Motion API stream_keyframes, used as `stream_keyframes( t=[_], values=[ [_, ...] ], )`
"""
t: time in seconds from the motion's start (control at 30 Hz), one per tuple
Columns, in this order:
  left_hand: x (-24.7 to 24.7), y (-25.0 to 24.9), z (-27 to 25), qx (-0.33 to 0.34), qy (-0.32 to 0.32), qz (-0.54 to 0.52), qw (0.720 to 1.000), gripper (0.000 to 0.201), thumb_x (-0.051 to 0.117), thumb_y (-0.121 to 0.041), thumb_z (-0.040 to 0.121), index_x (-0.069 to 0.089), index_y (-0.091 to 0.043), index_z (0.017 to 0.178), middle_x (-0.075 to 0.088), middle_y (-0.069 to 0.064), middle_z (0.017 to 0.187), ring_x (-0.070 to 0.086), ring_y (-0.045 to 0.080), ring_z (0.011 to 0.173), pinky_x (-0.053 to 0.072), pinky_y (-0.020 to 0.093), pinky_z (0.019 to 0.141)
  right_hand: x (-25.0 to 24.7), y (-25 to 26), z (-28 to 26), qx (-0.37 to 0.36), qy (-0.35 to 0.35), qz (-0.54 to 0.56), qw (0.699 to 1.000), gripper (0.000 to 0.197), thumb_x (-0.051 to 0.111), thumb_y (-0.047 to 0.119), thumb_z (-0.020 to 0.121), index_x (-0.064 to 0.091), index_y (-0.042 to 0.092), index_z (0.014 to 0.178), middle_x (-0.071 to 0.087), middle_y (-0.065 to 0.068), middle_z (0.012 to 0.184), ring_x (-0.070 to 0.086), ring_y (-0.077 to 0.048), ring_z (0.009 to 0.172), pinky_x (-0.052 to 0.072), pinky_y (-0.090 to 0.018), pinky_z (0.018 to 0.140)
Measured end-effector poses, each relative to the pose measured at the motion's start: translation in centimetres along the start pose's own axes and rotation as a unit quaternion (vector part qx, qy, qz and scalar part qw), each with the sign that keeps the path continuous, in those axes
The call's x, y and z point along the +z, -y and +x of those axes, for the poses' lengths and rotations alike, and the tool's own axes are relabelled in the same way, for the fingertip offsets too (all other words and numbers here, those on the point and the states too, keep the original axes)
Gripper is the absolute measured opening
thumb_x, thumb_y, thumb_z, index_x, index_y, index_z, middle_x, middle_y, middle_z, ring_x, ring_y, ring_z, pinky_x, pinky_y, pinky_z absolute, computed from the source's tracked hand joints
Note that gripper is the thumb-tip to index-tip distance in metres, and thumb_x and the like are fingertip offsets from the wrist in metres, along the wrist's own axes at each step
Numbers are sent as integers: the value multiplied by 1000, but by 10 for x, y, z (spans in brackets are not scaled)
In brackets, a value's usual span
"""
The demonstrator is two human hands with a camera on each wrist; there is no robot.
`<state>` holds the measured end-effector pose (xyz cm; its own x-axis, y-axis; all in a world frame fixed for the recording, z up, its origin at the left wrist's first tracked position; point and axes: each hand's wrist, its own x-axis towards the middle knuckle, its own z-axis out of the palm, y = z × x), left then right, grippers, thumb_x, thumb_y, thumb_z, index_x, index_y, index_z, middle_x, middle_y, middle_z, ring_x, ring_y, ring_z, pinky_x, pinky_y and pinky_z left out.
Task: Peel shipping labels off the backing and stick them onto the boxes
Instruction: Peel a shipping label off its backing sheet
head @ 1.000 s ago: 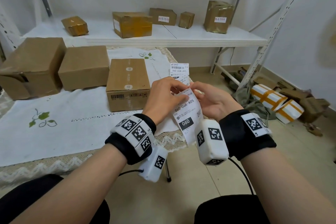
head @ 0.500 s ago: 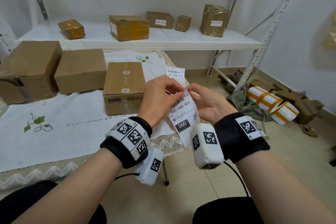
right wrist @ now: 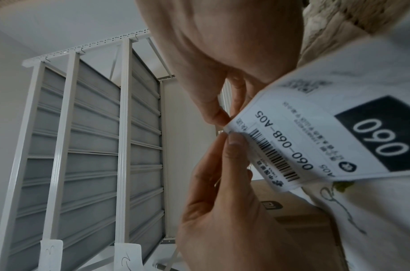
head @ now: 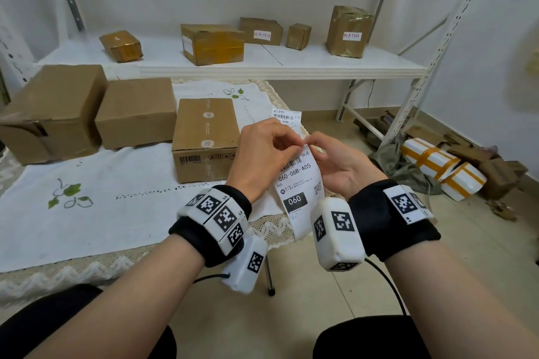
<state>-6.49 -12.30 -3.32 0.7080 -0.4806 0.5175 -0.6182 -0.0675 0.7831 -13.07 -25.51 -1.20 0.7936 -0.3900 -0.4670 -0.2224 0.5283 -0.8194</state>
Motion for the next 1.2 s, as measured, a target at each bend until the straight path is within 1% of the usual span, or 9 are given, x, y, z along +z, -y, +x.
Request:
stream_keyframes(
  t=[0.17,0.27,0.33,0.47,0.57,0.73,0.93,1.03,1.2],
  values=[
    [0,2,1,-4,7,11,1000,12,83,-4,77,80,-15,80,71,-4,80,63,5,69,50,17,68,0,0,0,3,15,-23,1000,12,61,6,91,66,3,102,65,-13,93,64,-29,90,57,-41,78],
    [-1,3,2,-19,21,12,1000,10,82,-5,80,79,-15,81,71,-4,81,67,10,73,54,21,70,3,-1,-2,11,15,-51,999,9,59,9,93,66,6,98,65,-12,82,63,-27,76,57,-36,70],
    [-1,3,1,-25,26,7,999,9,83,-7,80,80,-16,83,73,-4,83,69,12,76,56,25,73,4,-1,-2,6,13,-44,999,11,58,7,93,66,6,100,59,-13,85,60,-26,81,58,-34,69],
    [-2,2,3,-18,28,9,999,13,87,-11,77,81,-16,87,73,-3,85,69,13,77,55,26,74,3,-2,1,-27,8,-11,1000,26,59,2,93,67,2,118,66,-16,109,59,-28,100,51,-41,104],
    [-4,0,5,-7,31,26,999,14,88,-11,76,81,-17,86,71,-4,84,65,7,73,49,17,71,2,-3,1,-33,4,-18,999,28,60,1,93,67,0,119,64,-17,108,59,-29,100,48,-44,109],
    [-6,0,7,6,40,42,998,9,86,-10,78,81,-16,83,67,-7,83,63,5,74,44,12,70,4,-3,-3,-54,-4,-20,998,8,59,-3,93,66,1,95,64,-13,90,59,-26,94,53,-38,93],
    [-4,-1,4,58,50,75,994,12,77,-11,87,70,-21,86,57,-11,90,56,2,84,40,8,75,7,-3,-4,-88,-8,-26,996,21,57,-5,93,63,2,112,62,-1,55,58,-13,63,56,-25,61],
    [-3,-2,3,81,54,82,992,8,73,-11,89,69,-17,88,63,-7,92,56,5,86,42,12,77,6,-2,-4,-108,-9,-28,994,23,54,-7,94,59,2,114,53,7,41,54,-6,45,49,-23,60],
    [-3,-4,2,105,51,89,989,6,71,-11,91,66,-14,89,65,-3,91,58,10,87,44,17,77,7,-1,-7,-116,-5,-18,993,15,51,-9,95,57,3,102,49,9,37,47,-3,36,45,-19,51]
  ],
)
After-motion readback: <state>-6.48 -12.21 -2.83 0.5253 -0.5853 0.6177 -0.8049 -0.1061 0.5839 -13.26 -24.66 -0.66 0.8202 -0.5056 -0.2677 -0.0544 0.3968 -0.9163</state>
